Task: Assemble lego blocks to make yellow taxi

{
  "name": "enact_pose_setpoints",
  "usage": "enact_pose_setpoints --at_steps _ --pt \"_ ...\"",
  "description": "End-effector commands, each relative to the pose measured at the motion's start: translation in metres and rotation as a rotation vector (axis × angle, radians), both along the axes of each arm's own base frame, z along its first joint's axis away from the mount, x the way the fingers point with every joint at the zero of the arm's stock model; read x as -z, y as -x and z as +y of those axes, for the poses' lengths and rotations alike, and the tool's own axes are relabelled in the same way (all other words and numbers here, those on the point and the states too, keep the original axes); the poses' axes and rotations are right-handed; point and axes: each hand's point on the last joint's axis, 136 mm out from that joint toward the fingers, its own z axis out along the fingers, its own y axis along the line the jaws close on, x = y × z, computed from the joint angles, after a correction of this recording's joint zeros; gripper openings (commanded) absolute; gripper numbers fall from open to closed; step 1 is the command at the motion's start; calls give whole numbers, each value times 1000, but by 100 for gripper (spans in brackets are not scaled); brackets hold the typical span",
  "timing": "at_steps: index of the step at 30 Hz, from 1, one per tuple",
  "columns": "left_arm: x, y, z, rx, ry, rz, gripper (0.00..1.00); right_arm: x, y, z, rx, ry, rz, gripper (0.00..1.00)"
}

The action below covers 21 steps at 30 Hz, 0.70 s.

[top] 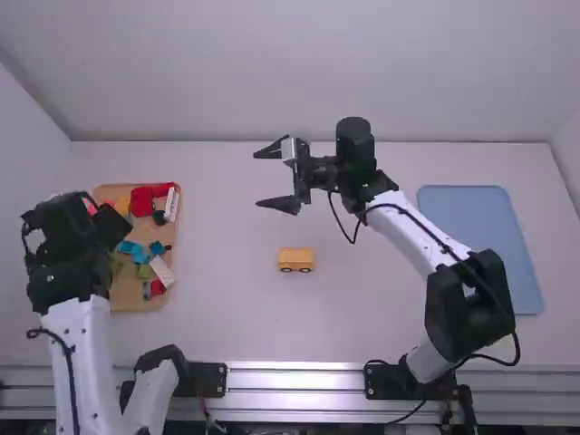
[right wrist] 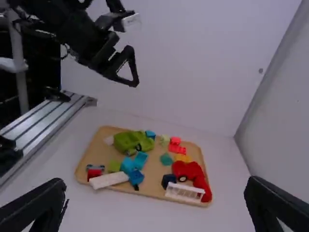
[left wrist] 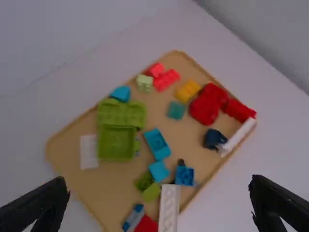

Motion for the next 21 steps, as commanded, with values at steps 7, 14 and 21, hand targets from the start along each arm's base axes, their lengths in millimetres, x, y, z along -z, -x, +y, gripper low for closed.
enact_pose_setpoints --at_steps 7,14,21 --pt "-4 -61 43 166 156 93 99 -9 -6 1 10 -8 -3 99" --pt "12 -120 51 298 245 210 99 -11 -27 -5 119 0 127 99" --pt "38 -148 66 371 214 314 99 -15 -38 -6 185 -13 191 99"
